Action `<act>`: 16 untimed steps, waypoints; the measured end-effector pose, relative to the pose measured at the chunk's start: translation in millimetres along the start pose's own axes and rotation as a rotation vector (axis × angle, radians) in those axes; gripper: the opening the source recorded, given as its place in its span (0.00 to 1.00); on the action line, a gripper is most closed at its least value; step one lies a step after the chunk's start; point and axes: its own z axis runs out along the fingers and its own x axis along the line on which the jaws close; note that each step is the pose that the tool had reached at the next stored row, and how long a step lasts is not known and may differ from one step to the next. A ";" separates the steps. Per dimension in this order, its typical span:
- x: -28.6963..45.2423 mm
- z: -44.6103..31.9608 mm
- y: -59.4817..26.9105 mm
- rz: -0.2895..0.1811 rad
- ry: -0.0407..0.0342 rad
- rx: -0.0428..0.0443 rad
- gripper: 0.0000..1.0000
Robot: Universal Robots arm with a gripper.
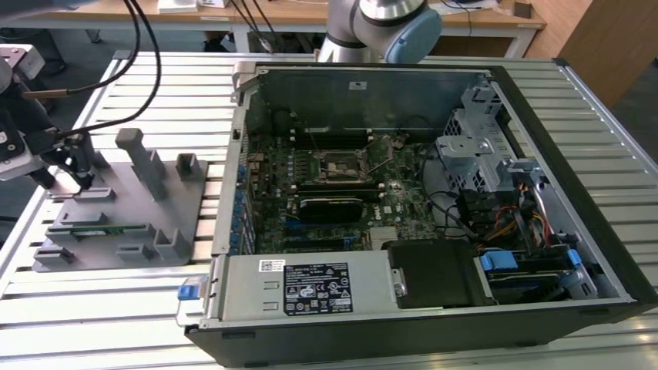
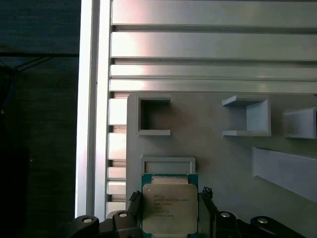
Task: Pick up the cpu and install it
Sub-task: 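Pick up the cpu and move it towards the insertion slot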
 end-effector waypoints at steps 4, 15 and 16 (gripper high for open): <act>0.0 -4.1 0.3 0.000 0.0000 0.0000 0.54; 0.2 -20.1 2.4 0.000 0.0001 0.0001 0.54; 0.2 -20.7 2.5 0.000 0.0000 0.0000 0.54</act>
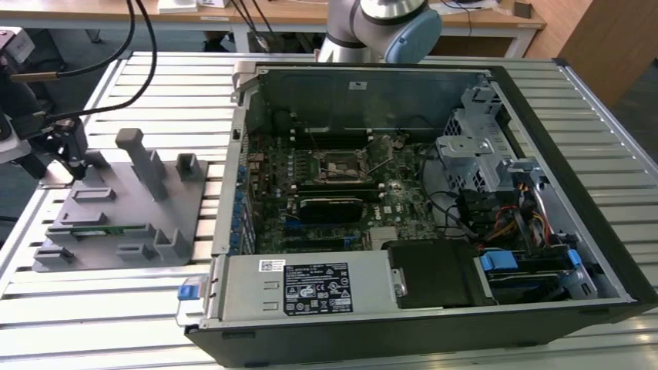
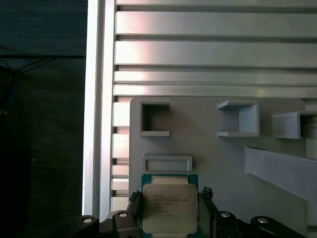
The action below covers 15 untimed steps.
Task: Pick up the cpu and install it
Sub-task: 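Pick up the cpu and move it towards the insertion slot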
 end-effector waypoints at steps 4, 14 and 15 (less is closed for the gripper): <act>0.0 -4.5 0.4 0.000 0.0001 0.0000 0.54; 0.1 -13.5 1.2 0.000 0.0001 0.0001 0.54; 0.1 -14.5 1.3 0.000 0.0001 0.0001 0.54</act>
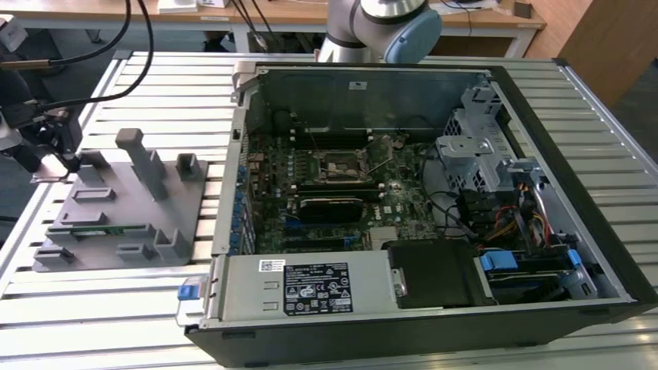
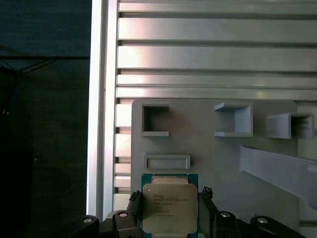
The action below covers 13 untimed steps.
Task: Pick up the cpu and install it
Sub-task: 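Pick up the cpu and move it towards the insertion slot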
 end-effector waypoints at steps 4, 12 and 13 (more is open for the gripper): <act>0.0 -4.0 0.3 0.000 0.0000 0.0000 0.54; 0.1 -10.6 0.9 0.000 -0.0001 0.0000 0.54; 0.1 -10.9 0.9 0.000 -0.0002 -0.0002 0.54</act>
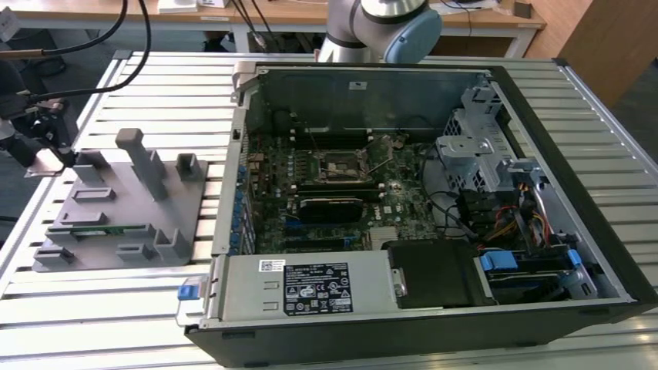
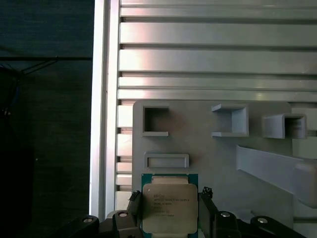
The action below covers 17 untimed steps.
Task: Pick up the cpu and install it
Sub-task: 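Pick up the cpu and move it towards the insertion slot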
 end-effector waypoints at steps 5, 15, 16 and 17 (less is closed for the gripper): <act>0.0 -0.7 0.0 0.000 0.0002 0.0001 0.54; 0.0 -3.7 0.5 0.000 0.0004 0.0002 0.54; 0.1 -4.4 0.6 0.000 0.0003 0.0002 0.54; 0.1 -5.2 0.6 0.000 0.0003 0.0002 0.54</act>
